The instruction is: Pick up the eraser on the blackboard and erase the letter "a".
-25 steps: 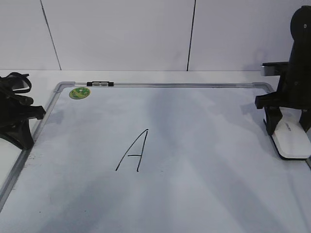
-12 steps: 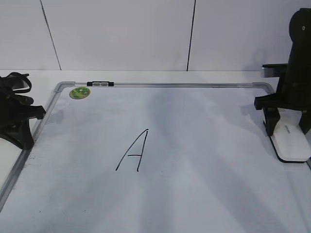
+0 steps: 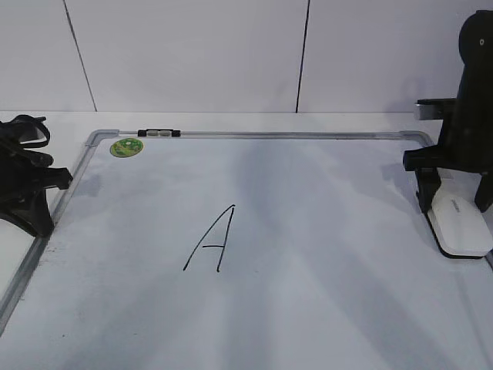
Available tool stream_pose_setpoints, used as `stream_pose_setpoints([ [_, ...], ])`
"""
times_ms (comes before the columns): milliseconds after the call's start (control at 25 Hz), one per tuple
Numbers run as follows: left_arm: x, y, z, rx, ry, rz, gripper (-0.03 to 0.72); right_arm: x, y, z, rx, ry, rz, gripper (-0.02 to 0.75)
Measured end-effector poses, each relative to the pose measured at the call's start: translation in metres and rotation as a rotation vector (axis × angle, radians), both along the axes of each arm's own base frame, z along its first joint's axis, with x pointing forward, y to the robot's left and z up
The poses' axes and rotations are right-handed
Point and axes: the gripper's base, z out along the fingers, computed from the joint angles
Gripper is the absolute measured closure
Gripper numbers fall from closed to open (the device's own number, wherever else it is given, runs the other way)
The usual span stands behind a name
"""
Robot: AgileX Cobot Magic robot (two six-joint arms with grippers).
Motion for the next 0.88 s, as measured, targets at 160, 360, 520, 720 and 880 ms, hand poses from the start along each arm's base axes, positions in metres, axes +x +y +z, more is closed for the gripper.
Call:
stream_pose_setpoints([
  [160, 0.000, 0.000, 0.000, 0.000, 0.000, 0.000, 0.659, 0.010, 0.001, 0.015, 0.009, -0.062, -0.008, 0.073],
  [360, 0.000, 0.000, 0.000, 0.000, 0.000, 0.000, 0.657, 0.015, 0.003, 0.044, 0.029, -0.155, -0.013, 0.082],
  [520, 0.001, 0.001, 0.001, 0.008, -0.001, -0.007, 0.617, 0.012, 0.003, 0.060, 0.042, -0.195, -0.018, 0.084],
  [720, 0.007, 0.002, 0.004, 0.032, 0.016, -0.028, 0.485, 0.010, 0.004, 0.065, 0.056, -0.202, -0.023, 0.088],
  [880, 0.014, 0.003, 0.017, 0.049, -0.004, -0.036, 0.369, 0.008, 0.005, 0.070, 0.059, -0.215, -0.023, 0.098],
])
